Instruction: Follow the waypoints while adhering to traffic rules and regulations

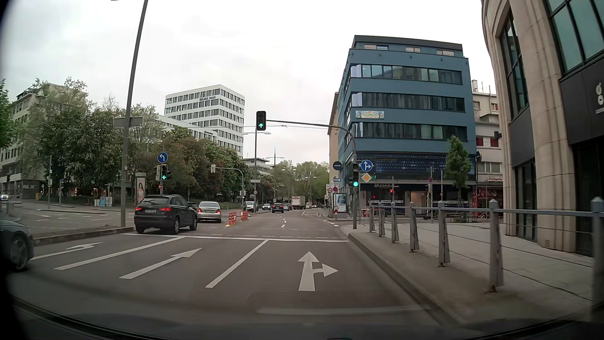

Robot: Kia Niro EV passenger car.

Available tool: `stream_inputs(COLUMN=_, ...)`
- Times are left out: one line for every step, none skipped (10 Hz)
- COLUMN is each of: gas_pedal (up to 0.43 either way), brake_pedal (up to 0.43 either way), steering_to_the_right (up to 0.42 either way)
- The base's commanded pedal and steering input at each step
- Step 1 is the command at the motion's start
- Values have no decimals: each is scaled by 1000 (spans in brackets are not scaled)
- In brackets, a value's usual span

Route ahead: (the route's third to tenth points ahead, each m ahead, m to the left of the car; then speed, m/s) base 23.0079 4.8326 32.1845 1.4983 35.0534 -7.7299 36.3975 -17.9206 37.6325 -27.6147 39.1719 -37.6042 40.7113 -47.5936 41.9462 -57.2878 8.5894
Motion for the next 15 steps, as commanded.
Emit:
stream_inputs(gas_pedal=0, brake_pedal=0, steering_to_the_right=4)
stream_inputs(gas_pedal=0, brake_pedal=0, steering_to_the_right=3)
stream_inputs(gas_pedal=0, brake_pedal=0, steering_to_the_right=2)
stream_inputs(gas_pedal=0, brake_pedal=0, steering_to_the_right=0)
stream_inputs(gas_pedal=0, brake_pedal=0, steering_to_the_right=1)
stream_inputs(gas_pedal=0, brake_pedal=0, steering_to_the_right=0)
stream_inputs(gas_pedal=0, brake_pedal=0, steering_to_the_right=0)
stream_inputs(gas_pedal=0, brake_pedal=0, steering_to_the_right=0)
stream_inputs(gas_pedal=0, brake_pedal=0, steering_to_the_right=0)
stream_inputs(gas_pedal=0, brake_pedal=0, steering_to_the_right=0)
stream_inputs(gas_pedal=0, brake_pedal=0, steering_to_the_right=0)
stream_inputs(gas_pedal=0, brake_pedal=0, steering_to_the_right=0)
stream_inputs(gas_pedal=0, brake_pedal=12, steering_to_the_right=-1)
stream_inputs(gas_pedal=0, brake_pedal=30, steering_to_the_right=-1)
stream_inputs(gas_pedal=0, brake_pedal=49, steering_to_the_right=-1)
